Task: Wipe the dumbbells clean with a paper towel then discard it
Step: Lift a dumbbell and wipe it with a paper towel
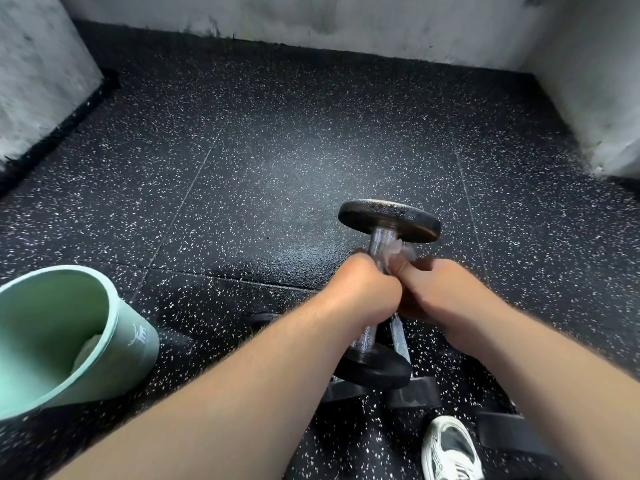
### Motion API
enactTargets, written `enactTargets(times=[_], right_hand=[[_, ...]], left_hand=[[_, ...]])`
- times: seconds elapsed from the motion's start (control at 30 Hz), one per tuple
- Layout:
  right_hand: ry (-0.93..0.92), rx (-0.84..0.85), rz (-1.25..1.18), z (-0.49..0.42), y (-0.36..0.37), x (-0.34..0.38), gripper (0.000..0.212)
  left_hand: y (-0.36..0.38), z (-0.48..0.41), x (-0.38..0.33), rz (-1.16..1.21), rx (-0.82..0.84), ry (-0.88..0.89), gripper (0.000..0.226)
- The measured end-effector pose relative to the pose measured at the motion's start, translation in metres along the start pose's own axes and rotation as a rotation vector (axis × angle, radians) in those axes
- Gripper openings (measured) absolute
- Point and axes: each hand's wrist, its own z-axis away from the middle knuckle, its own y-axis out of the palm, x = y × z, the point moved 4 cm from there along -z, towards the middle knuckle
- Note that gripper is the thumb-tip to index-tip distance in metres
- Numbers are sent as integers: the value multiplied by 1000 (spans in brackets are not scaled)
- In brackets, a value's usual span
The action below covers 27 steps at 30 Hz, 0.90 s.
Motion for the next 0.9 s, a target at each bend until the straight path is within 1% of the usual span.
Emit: enactTargets(times=[0.03, 0.07, 0.13, 0.17, 0.27, 0.33, 0.37, 0.43, 0.6, 0.67, 0.7, 0.77, 0.83, 0.87, 0.9], right_hand=[[-4, 23, -54, 1, 2, 1, 48], [-16, 45, -112, 2, 4, 4, 38], [-30, 38, -185, 1, 4, 5, 25], [-34, 20, -208, 0, 3, 4, 23], [-44, -10, -258, -2, 1, 3, 16], [-44, 0, -302, -1, 1, 3, 12], [-53, 1, -320, 0, 1, 4, 13], [-81, 13, -356, 0, 0, 5, 23], [-127, 111, -373, 3, -4, 10, 37], [-137, 150, -376, 1, -7, 9, 22], [-138, 170, -376, 1, -7, 9, 20], [-140, 194, -372, 4, -5, 11, 21], [-126, 166, -367, 4, -3, 11, 20], [-115, 136, -368, 3, -2, 11, 19], [-103, 95, -374, 3, -2, 10, 19]], left_hand=[[0, 1, -1, -11, 6, 11, 24], [0, 2, -2, -30, 8, 19, 21], [0, 4, -5, -68, 5, 45, 12], [0, 5, -6, -79, 2, 61, 14], [-1, 7, -10, -70, 4, 81, 37], [-2, 7, -10, -51, 8, 86, 39], [-2, 6, -10, -40, 11, 88, 40], [-2, 3, -10, -15, 10, 90, 44], [-3, 0, -14, 66, 22, 81, 57], [-3, 3, -16, 90, 36, 75, 63], [-3, 4, -16, 106, 47, 72, 65], [-2, 6, -17, 140, 93, 70, 63], [0, 8, -18, 148, 148, 70, 55], [0, 9, -20, 128, 167, 72, 56], [1, 10, -21, 96, 174, 71, 66]])
